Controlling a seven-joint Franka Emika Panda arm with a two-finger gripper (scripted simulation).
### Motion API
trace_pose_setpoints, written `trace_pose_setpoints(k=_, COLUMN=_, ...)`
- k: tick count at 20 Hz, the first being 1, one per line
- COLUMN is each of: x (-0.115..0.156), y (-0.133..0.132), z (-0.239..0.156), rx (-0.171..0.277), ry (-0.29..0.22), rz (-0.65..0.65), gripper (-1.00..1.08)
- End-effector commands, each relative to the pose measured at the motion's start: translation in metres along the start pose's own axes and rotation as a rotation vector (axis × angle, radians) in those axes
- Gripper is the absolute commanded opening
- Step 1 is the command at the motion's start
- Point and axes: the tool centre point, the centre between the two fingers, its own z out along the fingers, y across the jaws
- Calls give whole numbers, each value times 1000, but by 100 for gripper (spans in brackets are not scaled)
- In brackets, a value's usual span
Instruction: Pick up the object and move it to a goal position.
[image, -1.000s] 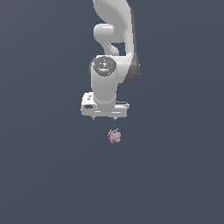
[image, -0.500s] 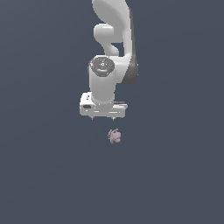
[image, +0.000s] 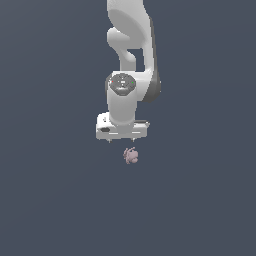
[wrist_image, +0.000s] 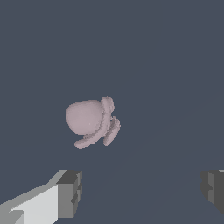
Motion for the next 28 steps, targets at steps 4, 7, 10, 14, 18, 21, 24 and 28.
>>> trace_pose_setpoints(k=4, x=15, y=-19, z=20, rx=18, ry=26, rz=-119, gripper=100)
trace_pose_setpoints(k=7, x=21, y=-28, z=28, rx=27, ry=39, rz=-171, gripper=100)
trace_pose_setpoints(k=10, x=26, y=-34, z=34, rx=33, ry=49, rz=-208, gripper=100)
trace_pose_setpoints(k=14, x=29, y=-39, z=39, rx=38, ry=56, rz=-234, gripper=100)
trace_pose_setpoints(k=18, x=28, y=-39, z=39, rx=38, ry=55, rz=-233, gripper=100)
trace_pose_setpoints(k=21, x=29, y=-39, z=45, rx=38, ry=55, rz=-233, gripper=100)
trace_pose_setpoints(k=24, x=29, y=-40, z=58, rx=38, ry=56, rz=-235, gripper=100)
trace_pose_setpoints(k=28, x=30, y=-41, z=79, rx=39, ry=57, rz=-237, gripper=100)
